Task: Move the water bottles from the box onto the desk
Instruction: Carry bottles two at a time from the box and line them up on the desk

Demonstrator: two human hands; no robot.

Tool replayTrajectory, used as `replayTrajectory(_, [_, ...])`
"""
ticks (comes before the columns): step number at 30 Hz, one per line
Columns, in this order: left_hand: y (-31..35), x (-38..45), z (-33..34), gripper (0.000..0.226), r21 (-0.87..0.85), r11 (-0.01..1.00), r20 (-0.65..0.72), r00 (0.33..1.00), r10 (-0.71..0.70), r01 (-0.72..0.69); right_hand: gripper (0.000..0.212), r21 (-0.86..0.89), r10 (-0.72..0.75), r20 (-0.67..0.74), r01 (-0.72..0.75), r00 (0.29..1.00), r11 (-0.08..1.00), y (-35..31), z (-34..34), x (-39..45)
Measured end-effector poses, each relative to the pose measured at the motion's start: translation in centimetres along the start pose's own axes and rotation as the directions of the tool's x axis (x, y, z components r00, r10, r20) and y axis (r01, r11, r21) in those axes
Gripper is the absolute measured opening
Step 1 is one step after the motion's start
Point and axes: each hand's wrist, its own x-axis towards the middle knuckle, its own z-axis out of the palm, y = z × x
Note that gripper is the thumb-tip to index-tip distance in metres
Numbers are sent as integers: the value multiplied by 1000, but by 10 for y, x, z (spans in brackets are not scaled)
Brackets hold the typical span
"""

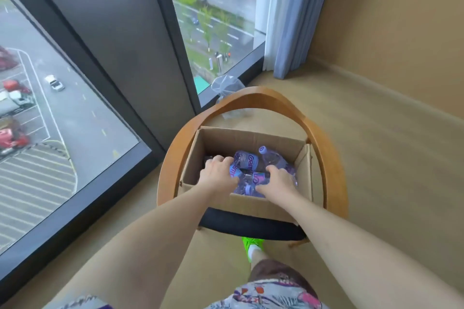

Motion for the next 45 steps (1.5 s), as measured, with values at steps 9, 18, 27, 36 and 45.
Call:
replayTrajectory(9, [-6,104,28,75,128,988,435,900,27,-91,64,-245,3,311,78,950,966,19,26,105])
replayTrajectory(18, [-22,126,63,71,338,874,656,753,47,-350,66,-464,-36,444,264,895,846,46,66,138])
replayTrajectory(27, [-19,144,73,62,356,772,734,669,117,-526,48,-516,-88,337,262,937,816,52,86,144])
replayTrajectory(36, [-34,142,60,69,225,907,657,743,127,-354,58,-352,-38,289,143,957,925,50,66,141])
replayTrajectory(45, [-50,123,21,59,-373,927,224,974,44,44,57,-66,36,93,-30,995,997,26,55,110])
